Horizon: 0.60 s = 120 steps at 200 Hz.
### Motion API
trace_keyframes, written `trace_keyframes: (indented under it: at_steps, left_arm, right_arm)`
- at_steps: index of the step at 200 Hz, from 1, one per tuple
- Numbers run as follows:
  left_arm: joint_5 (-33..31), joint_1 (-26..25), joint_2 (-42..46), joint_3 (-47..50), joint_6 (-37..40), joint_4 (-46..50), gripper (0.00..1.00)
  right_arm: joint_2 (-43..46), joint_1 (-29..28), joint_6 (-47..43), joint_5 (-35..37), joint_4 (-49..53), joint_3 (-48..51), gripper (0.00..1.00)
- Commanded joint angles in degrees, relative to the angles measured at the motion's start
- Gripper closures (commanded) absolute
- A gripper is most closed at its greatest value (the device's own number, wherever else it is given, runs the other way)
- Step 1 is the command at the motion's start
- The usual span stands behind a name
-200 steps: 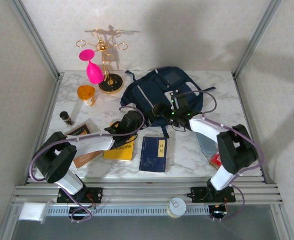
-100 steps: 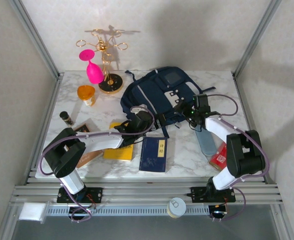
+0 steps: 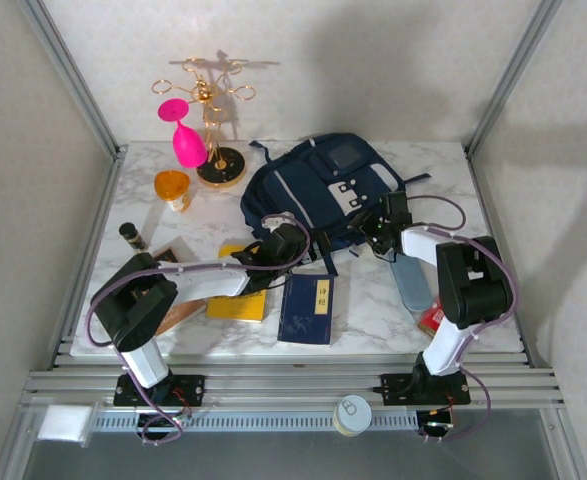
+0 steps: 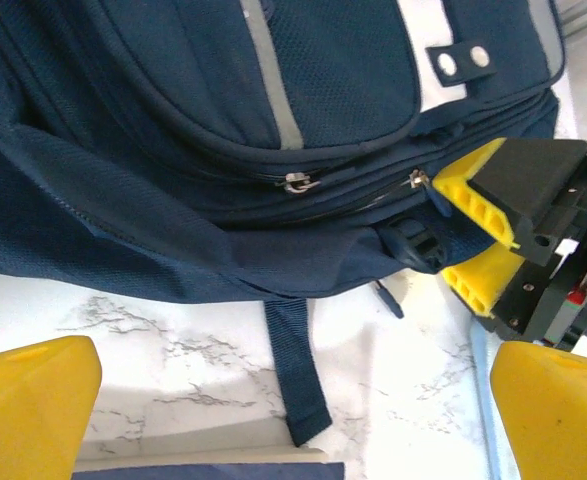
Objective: Pack the student bag
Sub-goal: Unzip the student bag at the center of the table.
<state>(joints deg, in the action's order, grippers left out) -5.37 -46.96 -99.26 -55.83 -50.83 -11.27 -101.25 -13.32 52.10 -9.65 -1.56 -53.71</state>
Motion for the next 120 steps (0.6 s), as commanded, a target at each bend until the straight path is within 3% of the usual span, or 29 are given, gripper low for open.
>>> trace_keyframes:
  at_steps: [1, 63, 104, 120]
  left_arm:
    - [0.4, 2.0, -2.2, -1.5, 2.2, 0.3, 0.01]
    - [-0.6, 5.1, -7.4, -6.6, 7.0, -1.4, 0.01]
    - [-0.6, 6.5, -10.2, -10.5, 9.8, -5.3, 0.01]
    - [2.2, 7.9, -12.1, -13.5, 11.4, -7.2, 0.01]
  right_arm:
    - [-1.6, 0.1, -0.3, -1.3, -2.6, -1.7, 0.48]
    - [2.0, 0.4, 0.4, -5.8, -6.0, -0.1, 0.86]
    - [10.0, 0.7, 0.5, -7.3, -9.5, 2.8, 0.96]
    - [13.4, 0.7, -0.2, -8.0, -11.7, 4.4, 0.98]
